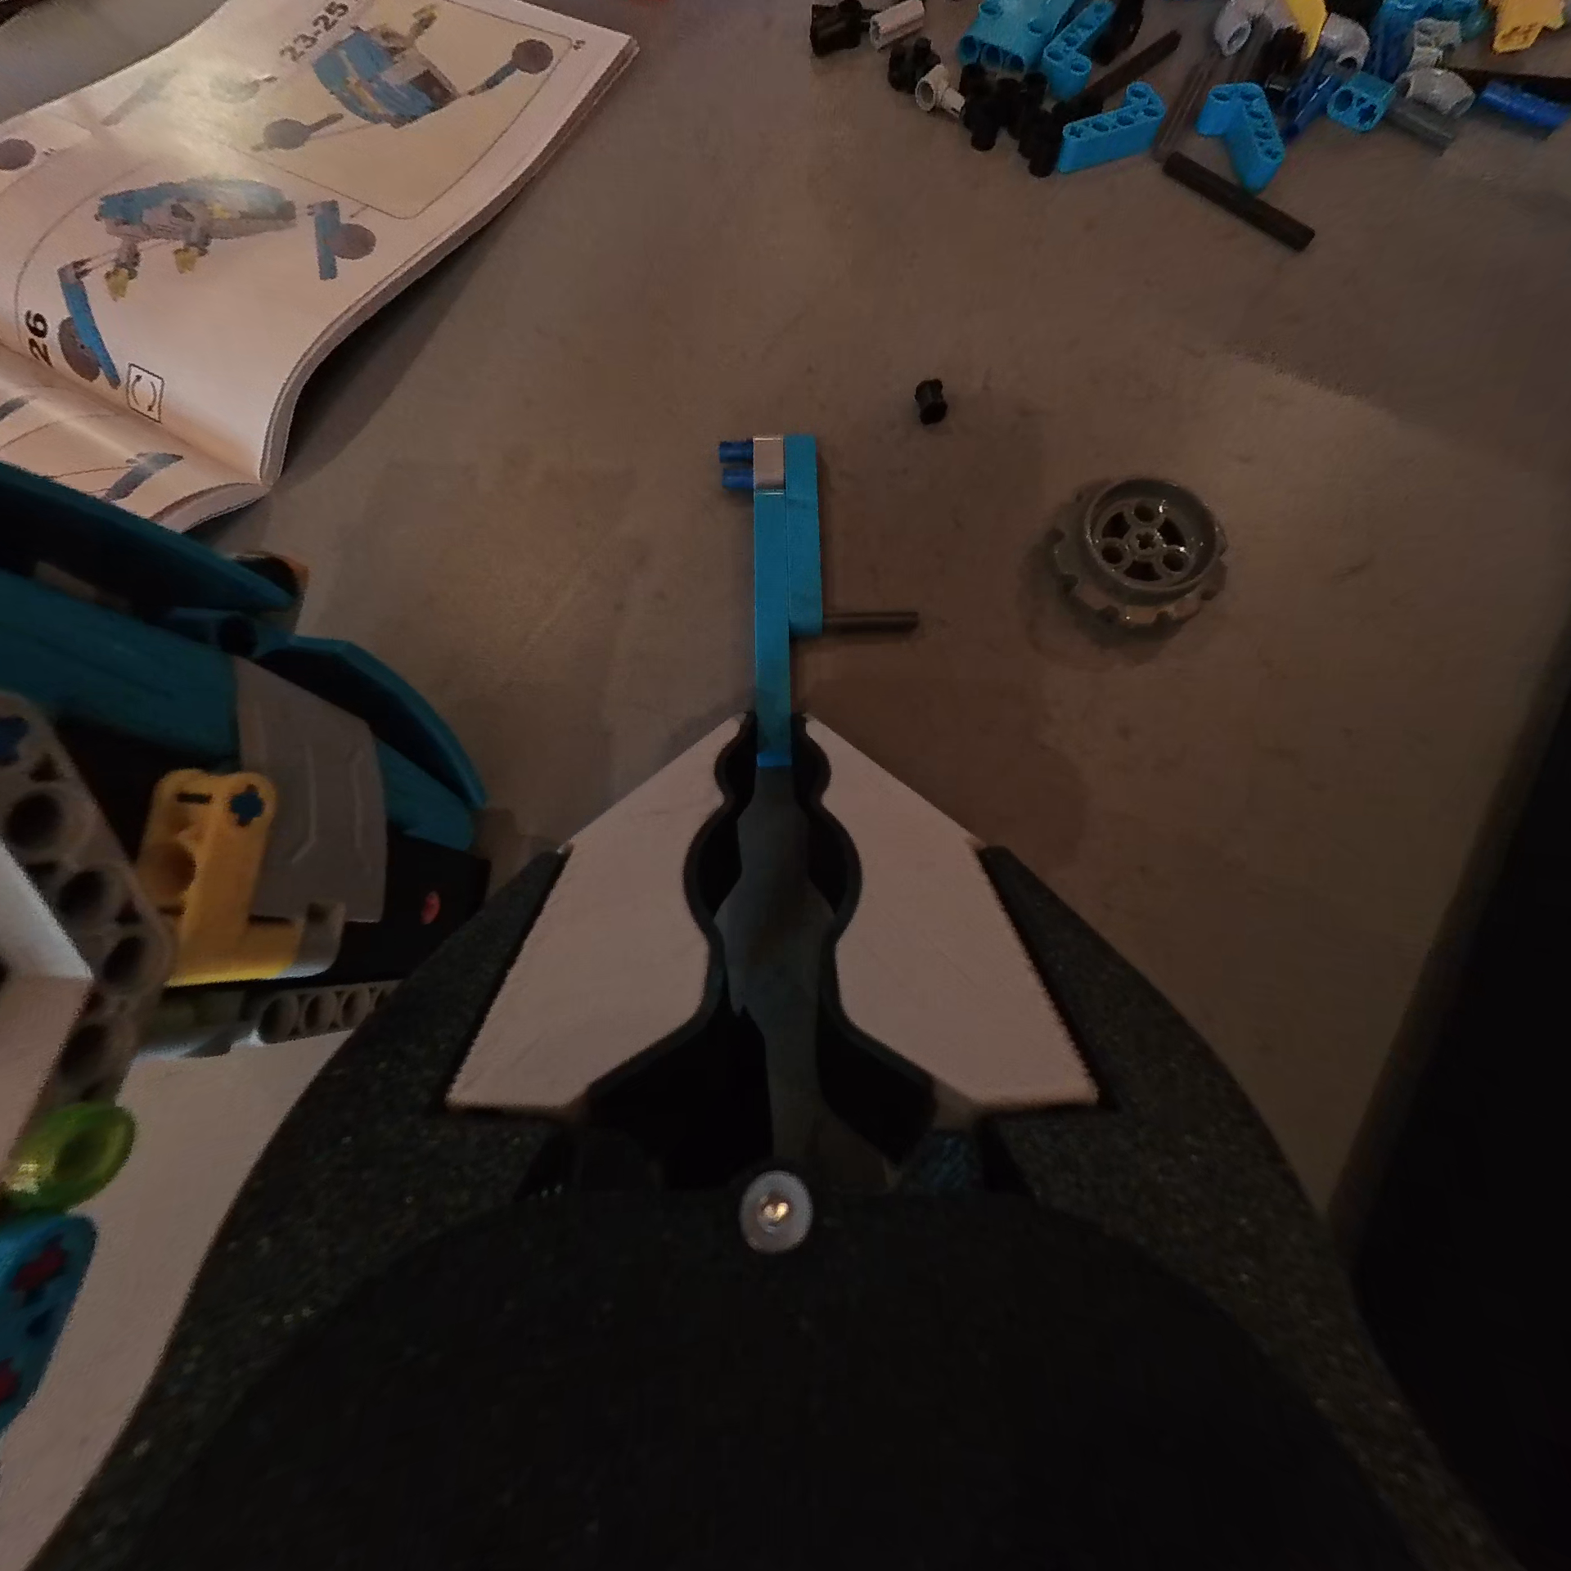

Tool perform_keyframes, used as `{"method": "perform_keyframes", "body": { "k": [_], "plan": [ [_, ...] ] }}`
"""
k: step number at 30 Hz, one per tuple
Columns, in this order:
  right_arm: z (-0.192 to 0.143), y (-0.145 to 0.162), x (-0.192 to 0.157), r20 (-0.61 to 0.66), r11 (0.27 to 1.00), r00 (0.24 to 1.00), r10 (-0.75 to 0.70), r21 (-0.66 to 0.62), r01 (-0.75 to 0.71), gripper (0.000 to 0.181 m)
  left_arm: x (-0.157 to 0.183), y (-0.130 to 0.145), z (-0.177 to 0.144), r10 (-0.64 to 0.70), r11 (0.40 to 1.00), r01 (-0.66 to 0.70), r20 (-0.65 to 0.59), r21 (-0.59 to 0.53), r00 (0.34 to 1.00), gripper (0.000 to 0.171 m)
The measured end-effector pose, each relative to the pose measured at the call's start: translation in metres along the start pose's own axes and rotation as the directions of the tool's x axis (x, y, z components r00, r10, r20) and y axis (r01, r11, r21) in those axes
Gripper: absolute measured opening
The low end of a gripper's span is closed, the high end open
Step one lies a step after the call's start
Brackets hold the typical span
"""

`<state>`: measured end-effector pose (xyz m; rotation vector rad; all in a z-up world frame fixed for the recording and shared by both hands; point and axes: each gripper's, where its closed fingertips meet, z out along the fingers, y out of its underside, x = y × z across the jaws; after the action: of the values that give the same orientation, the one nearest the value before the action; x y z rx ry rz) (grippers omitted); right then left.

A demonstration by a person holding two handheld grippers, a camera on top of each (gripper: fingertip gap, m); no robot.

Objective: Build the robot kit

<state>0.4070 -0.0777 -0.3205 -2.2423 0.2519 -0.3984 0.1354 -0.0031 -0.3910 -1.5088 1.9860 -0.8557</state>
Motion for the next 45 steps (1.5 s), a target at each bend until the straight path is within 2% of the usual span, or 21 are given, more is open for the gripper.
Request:
{"method": "perform_keyframes", "body": {
  "k": [2,4,8,11,13,17,23,28,35,45],
  "plan": [
    [-0.015,-0.023,-0.029,0.02,0.987,0.994,-0.103,0.125,0.1,0.007,0.0,0.0,0.0,-0.005,1.0,0.005,-0.004,0.0,1.0,0.008],
    [-0.021,-0.031,-0.072,0.133,0.978,0.98,-0.148,0.169,0.125,0.007,0.0,0.0,0.0,-0.012,1.0,0.012,-0.01,-0.001,1.0,0.008],
    [-0.016,-0.013,-0.154,0.379,0.991,0.916,-0.132,0.082,0.109,0.007,0.0,0.0,0.0,-0.044,0.999,0.044,-0.039,-0.002,0.998,0.007],
    [-0.017,0.003,-0.205,0.5,0.989,0.854,-0.147,0.044,0.144,0.007,0.001,-0.001,0.0,-0.1,0.995,0.101,-0.093,-0.002,0.991,0.01],
    [-0.019,0.007,-0.221,0.529,0.987,0.835,-0.152,0.042,0.153,0.007,0.001,-0.001,-0.001,-0.114,0.993,0.115,-0.105,-0.003,0.988,0.01],
    [-0.018,0.018,-0.226,0.532,0.989,0.837,-0.128,0.006,0.147,0.007,0.001,0.0,0.0,-0.082,0.997,0.082,-0.079,-0.002,0.993,0.01],
    [-0.017,0.032,-0.198,0.444,0.99,0.892,-0.089,-0.057,0.127,0.008,0.002,0.0,0.0,-0.037,0.999,0.037,-0.042,-0.001,0.998,0.011],
    [-0.028,0.06,-0.186,0.419,0.984,0.908,-0.024,-0.149,0.095,0.007,0.003,0.0,0.0,-0.001,1.0,0.001,-0.025,0.001,1.0,0.008],
    [-0.034,0.069,-0.196,0.448,0.99,0.894,0.019,-0.136,0.047,0.007,0.003,0.0,0.0,-0.038,0.999,0.038,-0.056,-0.002,0.998,0.008],
    [-0.039,0.067,-0.194,0.442,0.991,0.896,0.036,-0.132,0.025,0.021,0.002,0.0,0.0,-0.046,0.999,0.046,-0.054,0.0,0.997,0.007]
  ]
}}
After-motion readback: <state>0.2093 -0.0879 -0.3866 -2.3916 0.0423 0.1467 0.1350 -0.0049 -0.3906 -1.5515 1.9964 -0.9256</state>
